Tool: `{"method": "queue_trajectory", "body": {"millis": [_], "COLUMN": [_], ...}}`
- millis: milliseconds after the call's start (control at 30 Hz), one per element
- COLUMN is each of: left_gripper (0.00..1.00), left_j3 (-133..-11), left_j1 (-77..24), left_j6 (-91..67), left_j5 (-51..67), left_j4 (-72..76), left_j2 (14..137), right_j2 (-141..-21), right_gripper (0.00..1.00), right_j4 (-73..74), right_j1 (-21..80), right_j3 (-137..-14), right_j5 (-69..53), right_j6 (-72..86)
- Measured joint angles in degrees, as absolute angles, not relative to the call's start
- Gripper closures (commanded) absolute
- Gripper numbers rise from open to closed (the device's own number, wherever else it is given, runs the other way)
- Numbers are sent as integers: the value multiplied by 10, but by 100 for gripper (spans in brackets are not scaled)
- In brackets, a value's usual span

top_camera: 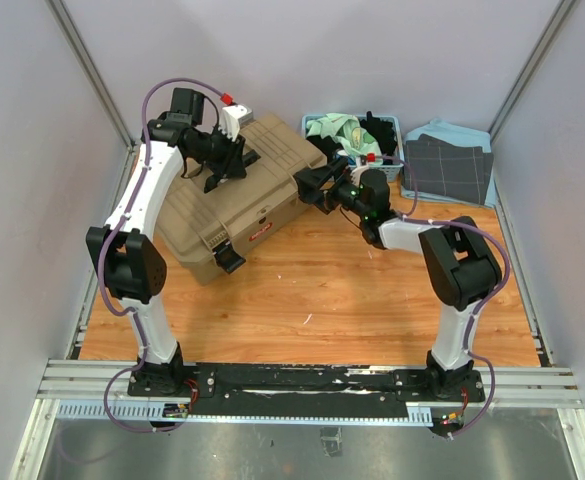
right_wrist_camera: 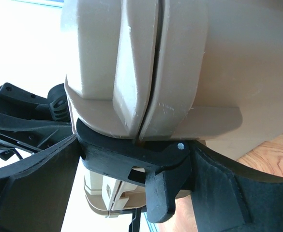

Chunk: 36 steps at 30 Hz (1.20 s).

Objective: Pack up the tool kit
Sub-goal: Close the toolbox at the center of the board.

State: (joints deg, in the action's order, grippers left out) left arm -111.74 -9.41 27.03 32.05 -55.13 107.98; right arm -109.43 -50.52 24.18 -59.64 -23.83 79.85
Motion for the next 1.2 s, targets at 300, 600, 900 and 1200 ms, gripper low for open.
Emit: {"method": "queue_trajectory", "body": {"millis": [300,600,900,1200], "left_gripper": [100,100,100,100], "left_j3": [-1121,-1122,-1122,-1122], "left_j1": [-94,-95,-95,-95], "left_j6": [271,274,274,274], "left_j5": [320,321,321,321], "left_j4": [-554,-556,-556,-557], "left_j2": [1082,1082,1083,1083], "right_j2": [-1073,-1052,-1046,-1044], "right_gripper": [26,23,23,25], "right_j4": [-393,-298,-218,-171], "right_j1": [242,242,242,242], "right_j3": [-632,-652,-683,-701], "right_j5": [-239,-234,-236,-239], "right_j6": [774,753,736,723]}}
